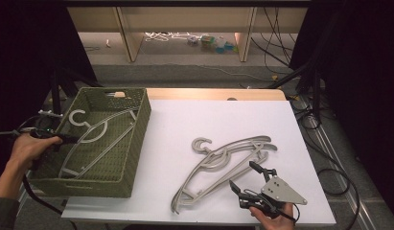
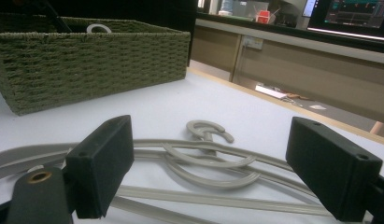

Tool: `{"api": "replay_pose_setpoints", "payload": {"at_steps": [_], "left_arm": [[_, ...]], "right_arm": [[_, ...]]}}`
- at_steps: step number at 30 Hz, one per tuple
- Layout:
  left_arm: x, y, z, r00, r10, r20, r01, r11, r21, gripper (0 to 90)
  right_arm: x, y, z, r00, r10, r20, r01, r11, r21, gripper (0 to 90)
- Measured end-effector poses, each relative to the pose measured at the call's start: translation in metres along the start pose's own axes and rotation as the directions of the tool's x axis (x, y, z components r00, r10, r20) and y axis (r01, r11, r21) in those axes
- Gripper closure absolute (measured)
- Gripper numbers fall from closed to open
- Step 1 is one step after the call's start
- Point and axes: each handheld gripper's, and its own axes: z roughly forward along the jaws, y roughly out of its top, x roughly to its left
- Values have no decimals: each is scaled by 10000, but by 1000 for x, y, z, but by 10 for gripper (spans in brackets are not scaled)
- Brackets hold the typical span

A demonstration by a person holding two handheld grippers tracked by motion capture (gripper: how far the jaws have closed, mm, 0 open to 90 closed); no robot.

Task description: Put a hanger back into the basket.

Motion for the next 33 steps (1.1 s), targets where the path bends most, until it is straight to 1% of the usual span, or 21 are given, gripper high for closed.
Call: {"api": "replay_pose_setpoints", "payload": {"at_steps": [3, 4, 5, 7, 9, 12, 13, 14, 17, 18, 19, 21, 22, 23, 24, 27, 28, 30, 31, 32, 33], "left_arm": [[1, 2, -10, 9998, -202, -78, 200, 9994, -277, 715], [-1, 3, -15, 9995, -296, -105, 291, 9983, -506, 696], [-3, 4, -20, 9994, -357, 32, 358, 9964, -769, 677], [-6, 6, -31, 9990, -414, 179, 431, 9930, -1096, 626], [-10, 9, -41, 9996, -185, 223, 211, 9928, -1181, 580], [-19, 11, -55, 9993, -78, 353, 132, 9880, -1541, 511], [-23, 11, -58, 9990, -37, 436, 110, 9858, -1677, 498], [-29, 11, -60, 9986, -99, 511, 192, 9828, -1835, 483], [-48, 12, -65, 9974, -41, 725, 206, 9735, -2276, 422], [-56, 12, -66, 9956, -158, 926, 391, 9658, -2564, 409], [-65, 11, -68, 9938, -106, 1105, 409, 9602, -2764, 395], [-78, 11, -69, 9895, 97, 1443, 346, 9529, -3014, 366], [-86, 11, -70, 9881, 164, 1531, 334, 9480, -3166, 362], [-90, 11, -71, 9868, 313, 1592, 210, 9483, -3167, 355], [-97, 11, -71, 9859, 370, 1635, 197, 9431, -3320, 349], [-119, 10, -72, 9766, 625, 2057, 202, 9258, -3774, 335], [-126, 10, -71, 9735, 749, 2161, 149, 9220, -3868, 333], [-137, 8, -70, 9693, 885, 2293, 103, 9174, -3978, 316], [-145, 7, -70, 9687, 930, 2299, 86, 9139, -4058, 306], [-149, 7, -69, 9667, 1036, 2340, 6, 9135, -4068, 297], [-155, 6, -67, 9625, 1156, 2454, -45, 9114, -4115, 295]], "right_arm": [[0, 0, 0, 10000, 15, 4, -15, 10000, -9, 161], [0, 0, 0, 10000, -19, 5, 19, 10000, -28, 161], [-1, 0, 1, 10000, -23, -47, 23, 10000, -81, 161], [-1, 0, 1, 10000, -19, -91, 18, 9999, -157, 161], [0, 0, 1, 10000, -1, -37, 1, 10000, -38, 161], [1, 0, 1, 10000, 32, -43, -31, 10000, 28, 161], [2, 0, 0, 9998, 190, -98, -189, 9997, 135, 161], [2, 0, 0, 9998, 195, -95, -193, 9997, 143, 161], [2, 0, 0, 9998, 204, -85, -203, 9997, 139, 161], [1, 0, 0, 9999, 138, -55, -138, 9999, 73, 161], [0, 0, 1, 10000, 22, -7, -22, 10000, -10, 161], [0, 0, 1, 10000, -18, -6, 18, 10000, -65, 160], [0, 0, 1, 10000, -9, -45, 8, 9999, -119, 161], [0, 0, 1, 10000, 28, -60, -28, 9999, -101, 160], [0, 0, 1, 10000, 13, -47, -14, 10000, -90, 160], [0, 0, 0, 10000, -5, 15, 5, 10000, -60, 161], [0, 0, 0, 10000, 31, -1, -31, 10000, -37, 160], [0, 0, 0, 10000, 1, 2, -1, 10000, -50, 160], [0, 0, 0, 10000, 1, 3, -1, 10000, -50, 160], [0, 0, 0, 10000, 27, -6, -27, 10000, -39, 161], [0, 0, 0, 10000, 26, -5, -26, 10000, -48, 160]]}}
